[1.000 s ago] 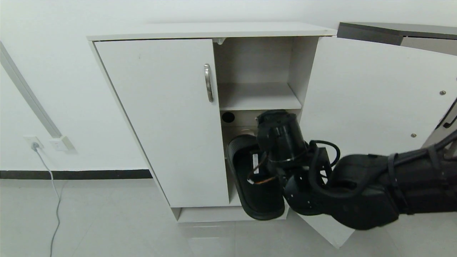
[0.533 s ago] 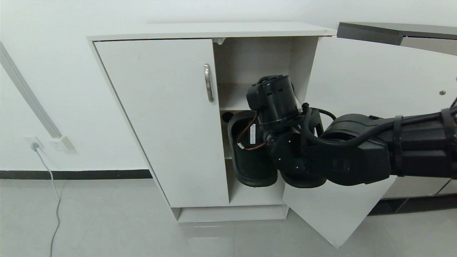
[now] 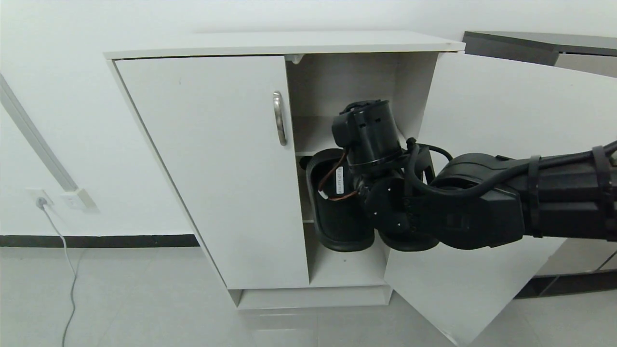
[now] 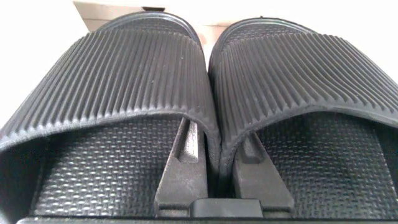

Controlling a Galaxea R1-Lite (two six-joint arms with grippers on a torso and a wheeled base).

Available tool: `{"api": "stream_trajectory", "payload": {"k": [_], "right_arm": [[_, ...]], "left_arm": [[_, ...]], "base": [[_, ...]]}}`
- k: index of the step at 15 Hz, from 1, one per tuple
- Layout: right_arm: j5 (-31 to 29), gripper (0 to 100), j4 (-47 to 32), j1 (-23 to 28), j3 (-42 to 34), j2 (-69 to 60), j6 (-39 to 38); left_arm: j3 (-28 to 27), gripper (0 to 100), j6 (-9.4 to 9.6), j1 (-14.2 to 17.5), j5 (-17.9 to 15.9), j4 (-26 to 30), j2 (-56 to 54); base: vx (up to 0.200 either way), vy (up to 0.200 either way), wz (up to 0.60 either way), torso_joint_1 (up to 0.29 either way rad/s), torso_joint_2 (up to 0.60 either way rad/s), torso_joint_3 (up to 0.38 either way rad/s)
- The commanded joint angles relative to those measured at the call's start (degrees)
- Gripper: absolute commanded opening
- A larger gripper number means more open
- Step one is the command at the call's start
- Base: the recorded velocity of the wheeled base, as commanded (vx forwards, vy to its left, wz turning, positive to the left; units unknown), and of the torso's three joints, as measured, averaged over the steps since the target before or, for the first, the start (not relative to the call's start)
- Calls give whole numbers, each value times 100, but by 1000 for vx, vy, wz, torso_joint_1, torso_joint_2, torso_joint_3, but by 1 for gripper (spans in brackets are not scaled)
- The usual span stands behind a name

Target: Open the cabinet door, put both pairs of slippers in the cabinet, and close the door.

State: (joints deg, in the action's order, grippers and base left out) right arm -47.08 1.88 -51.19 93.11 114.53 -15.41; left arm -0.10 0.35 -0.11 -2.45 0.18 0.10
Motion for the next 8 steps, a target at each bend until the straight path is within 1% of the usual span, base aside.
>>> {"api": "stream_trajectory", "payload": {"k": [1, 8], "right_arm": [[-3, 0, 58, 4, -4, -18, 47], [-3, 0, 146, 4, -39, 17, 56]], "left_arm": [[1, 0, 0, 2, -1, -1, -1], [1, 0, 0, -7, -1, -1, -1]], "base": [[200, 0, 0, 2, 7, 2], [200, 0, 0, 3, 2, 2]]}}
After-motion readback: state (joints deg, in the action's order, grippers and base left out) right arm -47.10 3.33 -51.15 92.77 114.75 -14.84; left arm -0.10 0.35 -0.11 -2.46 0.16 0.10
